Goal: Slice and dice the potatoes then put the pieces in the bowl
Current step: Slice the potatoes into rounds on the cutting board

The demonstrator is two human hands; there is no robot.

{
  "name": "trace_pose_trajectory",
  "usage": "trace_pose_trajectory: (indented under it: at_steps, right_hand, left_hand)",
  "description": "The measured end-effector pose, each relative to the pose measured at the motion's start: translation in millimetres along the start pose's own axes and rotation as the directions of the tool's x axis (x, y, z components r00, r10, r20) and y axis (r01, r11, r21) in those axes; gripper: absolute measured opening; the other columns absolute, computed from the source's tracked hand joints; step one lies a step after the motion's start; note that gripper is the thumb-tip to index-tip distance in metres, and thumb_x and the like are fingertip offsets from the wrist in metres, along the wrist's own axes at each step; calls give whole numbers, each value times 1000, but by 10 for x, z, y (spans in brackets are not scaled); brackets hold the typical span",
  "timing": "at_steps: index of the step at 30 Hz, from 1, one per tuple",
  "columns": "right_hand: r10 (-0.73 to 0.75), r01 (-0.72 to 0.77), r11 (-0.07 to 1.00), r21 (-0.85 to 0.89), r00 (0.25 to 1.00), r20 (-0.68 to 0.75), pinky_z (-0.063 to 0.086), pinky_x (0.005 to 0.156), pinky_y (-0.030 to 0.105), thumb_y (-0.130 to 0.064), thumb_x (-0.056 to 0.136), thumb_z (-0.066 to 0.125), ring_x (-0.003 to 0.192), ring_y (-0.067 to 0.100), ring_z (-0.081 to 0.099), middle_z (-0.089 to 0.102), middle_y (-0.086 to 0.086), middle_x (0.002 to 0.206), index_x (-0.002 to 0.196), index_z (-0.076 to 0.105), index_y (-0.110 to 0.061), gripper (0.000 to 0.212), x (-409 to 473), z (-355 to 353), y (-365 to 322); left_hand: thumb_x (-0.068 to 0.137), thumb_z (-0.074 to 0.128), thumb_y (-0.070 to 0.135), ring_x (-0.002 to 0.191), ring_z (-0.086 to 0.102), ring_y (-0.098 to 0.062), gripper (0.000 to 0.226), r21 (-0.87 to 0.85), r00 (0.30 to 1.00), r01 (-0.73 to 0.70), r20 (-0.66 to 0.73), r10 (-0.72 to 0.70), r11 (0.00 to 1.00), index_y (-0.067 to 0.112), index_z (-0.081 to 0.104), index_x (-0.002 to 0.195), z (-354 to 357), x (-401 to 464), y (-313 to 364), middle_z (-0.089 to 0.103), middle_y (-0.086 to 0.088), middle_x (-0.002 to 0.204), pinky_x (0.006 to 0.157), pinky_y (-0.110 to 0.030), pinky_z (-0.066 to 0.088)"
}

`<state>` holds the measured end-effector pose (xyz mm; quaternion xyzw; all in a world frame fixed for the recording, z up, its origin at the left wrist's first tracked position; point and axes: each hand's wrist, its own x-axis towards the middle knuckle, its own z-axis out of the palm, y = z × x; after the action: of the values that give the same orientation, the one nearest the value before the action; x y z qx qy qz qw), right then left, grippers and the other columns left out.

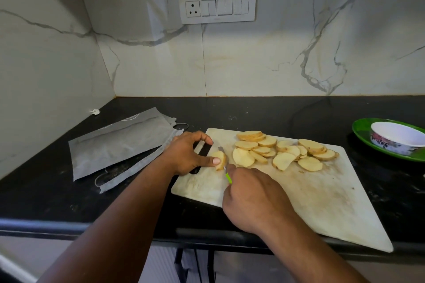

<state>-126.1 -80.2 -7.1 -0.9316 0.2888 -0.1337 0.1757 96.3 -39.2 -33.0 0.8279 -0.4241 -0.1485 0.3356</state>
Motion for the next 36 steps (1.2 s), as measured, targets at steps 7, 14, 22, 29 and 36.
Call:
trace_pose_trajectory:
  at_steps: [7,14,22,29,36]
  right_hand:
    - [-36,39,998,-51,998,54,47,67,28,-37,90,53,81,14,55,63,-6,101,135,51,-29,46,0,-46,21]
    - [-50,54,998,-13,975,216,54,89,37,-34,92,53,108,20,60,60,0,125,140,47,-24,50,55,-185,97]
    - [-76,95,991,-90,978,194,52,84,35,-34,91,51,106,23,60,62,1,122,140,46,-25,50,-13,-174,112]
    - [-104,111,977,-182,993,50,50,81,33,-31,87,51,104,22,60,63,1,119,139,51,-34,52,16,-187,182]
    - [-154,142,981,-135,984,-86,50,84,31,-36,97,43,105,16,59,62,-5,122,147,41,-41,50,92,-70,313]
  left_hand:
    - [58,70,77,149,30,-18,67,129,992,-111,77,102,985,65,60,123,3,14,-107,41,11,156,123,-47,30]
    - [59,69,77,159,15,-31,88,187,980,-13,196,-25,982,61,47,143,-60,67,-9,19,1,172,128,-55,16]
    - [66,61,82,157,20,-27,76,256,985,-130,144,95,958,61,53,138,-34,6,-31,30,5,168,127,-54,18]
    - [81,78,60,145,20,-5,52,318,894,-418,310,323,851,57,62,131,-135,-52,185,48,24,152,120,-30,16]
    - [69,75,67,139,30,0,35,123,904,-372,272,329,920,79,63,99,-32,35,12,51,38,134,125,-40,23]
